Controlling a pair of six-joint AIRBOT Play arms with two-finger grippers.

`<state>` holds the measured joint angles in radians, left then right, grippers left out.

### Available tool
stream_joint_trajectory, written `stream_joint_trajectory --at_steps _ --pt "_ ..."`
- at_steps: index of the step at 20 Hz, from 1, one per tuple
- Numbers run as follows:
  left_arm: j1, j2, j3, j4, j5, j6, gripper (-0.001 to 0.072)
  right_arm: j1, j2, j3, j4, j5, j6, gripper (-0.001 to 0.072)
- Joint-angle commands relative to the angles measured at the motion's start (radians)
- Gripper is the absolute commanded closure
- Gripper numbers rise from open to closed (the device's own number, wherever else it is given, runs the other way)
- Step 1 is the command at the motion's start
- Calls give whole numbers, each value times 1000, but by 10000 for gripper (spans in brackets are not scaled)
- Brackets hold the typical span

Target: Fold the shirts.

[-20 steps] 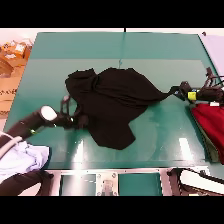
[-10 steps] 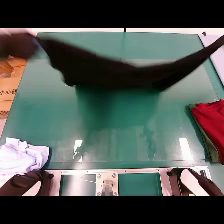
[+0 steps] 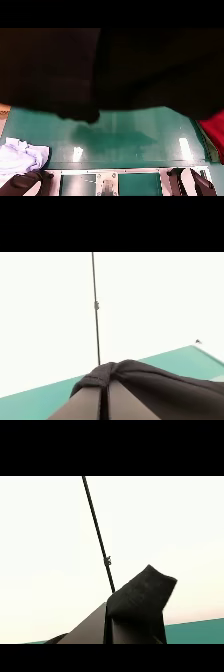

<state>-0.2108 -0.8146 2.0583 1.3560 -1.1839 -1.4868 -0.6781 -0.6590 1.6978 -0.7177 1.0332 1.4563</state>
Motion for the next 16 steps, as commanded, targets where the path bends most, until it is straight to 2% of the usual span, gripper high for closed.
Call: stream_joint_trajectory --at_steps 1,4,6,10,12,16 --pt "1 -9 -77 84 -13 -6 686 -10 1 -55 -3 -7 23 690" --pt "2 -58 -245 122 9 -32 686 -8 -38 -264 20 -8 27 690" --pt "2 -118 -350 132 44 -45 687 2 -91 -422 45 -24 -12 690" --pt "2 -367 -467 129 82 -51 686 111 -281 -644 45 -160 -87 690" --pt "38 -517 -467 84 95 -51 686 181 -437 -665 46 -222 -108 690" --pt "164 -756 -467 -121 125 -43 686 257 -767 -574 55 -276 -107 690"
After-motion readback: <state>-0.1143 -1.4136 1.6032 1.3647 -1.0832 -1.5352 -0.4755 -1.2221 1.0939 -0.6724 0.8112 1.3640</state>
